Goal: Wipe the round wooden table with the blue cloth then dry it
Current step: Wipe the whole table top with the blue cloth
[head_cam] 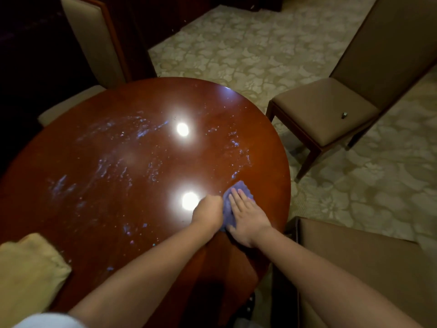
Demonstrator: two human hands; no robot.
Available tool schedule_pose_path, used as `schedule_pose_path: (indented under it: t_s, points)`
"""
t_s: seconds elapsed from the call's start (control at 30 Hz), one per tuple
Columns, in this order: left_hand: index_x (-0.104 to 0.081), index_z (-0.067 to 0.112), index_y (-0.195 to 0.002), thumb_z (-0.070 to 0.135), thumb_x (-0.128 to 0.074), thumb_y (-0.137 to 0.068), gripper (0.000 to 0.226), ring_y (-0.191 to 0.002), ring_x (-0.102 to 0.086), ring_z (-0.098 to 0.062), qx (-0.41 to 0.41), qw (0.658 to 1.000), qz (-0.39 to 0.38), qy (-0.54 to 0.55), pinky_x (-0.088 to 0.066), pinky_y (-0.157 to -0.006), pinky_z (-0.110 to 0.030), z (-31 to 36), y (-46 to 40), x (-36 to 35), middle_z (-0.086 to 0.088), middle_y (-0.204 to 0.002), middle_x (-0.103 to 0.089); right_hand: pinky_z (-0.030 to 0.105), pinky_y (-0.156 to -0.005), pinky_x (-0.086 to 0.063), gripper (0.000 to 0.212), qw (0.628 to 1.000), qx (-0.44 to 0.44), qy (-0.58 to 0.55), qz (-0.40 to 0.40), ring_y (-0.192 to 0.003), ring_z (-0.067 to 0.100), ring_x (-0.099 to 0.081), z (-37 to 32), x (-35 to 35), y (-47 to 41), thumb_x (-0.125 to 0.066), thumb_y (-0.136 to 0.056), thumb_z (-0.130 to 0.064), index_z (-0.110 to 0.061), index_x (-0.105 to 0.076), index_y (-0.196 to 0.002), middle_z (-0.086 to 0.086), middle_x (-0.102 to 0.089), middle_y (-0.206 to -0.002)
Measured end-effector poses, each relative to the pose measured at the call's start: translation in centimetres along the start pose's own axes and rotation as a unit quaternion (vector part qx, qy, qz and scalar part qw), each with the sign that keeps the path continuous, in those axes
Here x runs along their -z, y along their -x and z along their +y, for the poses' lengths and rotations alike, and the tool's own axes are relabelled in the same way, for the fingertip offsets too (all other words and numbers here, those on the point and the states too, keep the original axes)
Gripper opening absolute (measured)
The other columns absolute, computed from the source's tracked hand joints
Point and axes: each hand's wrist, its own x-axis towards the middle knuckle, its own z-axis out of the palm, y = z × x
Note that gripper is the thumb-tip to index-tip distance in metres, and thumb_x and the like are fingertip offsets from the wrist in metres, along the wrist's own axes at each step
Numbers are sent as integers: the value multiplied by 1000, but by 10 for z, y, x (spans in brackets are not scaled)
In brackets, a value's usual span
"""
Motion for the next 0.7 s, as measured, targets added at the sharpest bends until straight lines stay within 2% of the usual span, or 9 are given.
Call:
schedule_pose_path:
  t_s: [0.1,0.17,0.3,0.4,0.47,0.53,0.57,0.63,0.7]
  points:
    - [-65,4,-109,9,-57,-88,23,-103,-64,-30,-67,994,-45,-68,-50,-88,-35,0,24,-18,-14,-109,-67,37,-119,10,91,1000,15,-1,-2,-144,24,22,-10,-21,32,14,-70,-62,-8,24,-142,12,26,-155]
    - [-65,4,-109,7,-48,-92,24,-103,-63,-31,-58,996,-32,-66,-49,-88,-35,-4,24,-18,-14,-109,-67,38,-119,10,89,1000,4,5,0,-144,25,23,-14,-22,27,17,-68,-60,-6,26,-139,11,31,-150]
    - [-66,4,-103,10,-55,-90,18,-100,-64,-32,14,1000,3,-7,-49,-83,-35,-20,2,2,-15,-105,-66,35,-116,12,80,1000,-17,1,16,-144,23,23,-22,-4,-13,-13,-96,-58,-5,17,-148,10,24,-156]
    - [-65,3,-103,14,-51,-95,20,-101,-63,-34,47,998,-1,36,-49,-83,-36,-27,7,8,-18,-106,-65,33,-115,14,80,1000,-22,-11,15,-145,24,19,-33,-3,-6,-23,-99,-53,-3,12,-150,11,21,-157]
    - [-66,4,-105,19,-48,-97,25,-103,-62,-33,48,998,-18,33,-48,-85,-34,-30,27,0,-18,-107,-66,31,-115,15,82,996,-1,-26,83,-148,26,-5,-45,-17,16,-29,-94,-55,4,-15,-149,17,-6,-158]
    - [-67,6,-104,18,-50,-95,22,-105,-63,-31,38,999,-24,25,-48,-84,-33,-33,47,-10,-16,-106,-67,32,-117,4,84,997,12,-52,63,-138,27,-32,-52,-31,29,-35,-80,-59,4,-53,-131,18,-47,-142]
    - [-67,7,-105,15,-50,-94,21,-105,-63,-30,37,999,-27,15,-48,-84,-33,-33,51,-13,-15,-107,-67,33,-116,-2,84,997,10,-65,39,-135,27,-36,-54,-33,29,-36,-76,-61,2,-59,-126,17,-53,-136]
    - [-65,8,-109,9,-46,-95,23,-107,-62,-29,46,999,-20,-7,-48,-86,-32,-35,44,-9,-13,-111,-65,33,-114,-5,85,997,9,-61,37,-137,29,-38,-54,-27,18,-34,-80,-62,3,-52,-132,16,-41,-145]
    - [-63,6,-112,7,-43,-96,26,-108,-61,-30,66,998,0,-4,-48,-88,-32,-36,28,1,-14,-114,-64,32,-116,9,86,998,17,-35,53,-148,26,-6,-50,-13,-4,-29,-93,-60,2,-13,-150,11,3,-157]
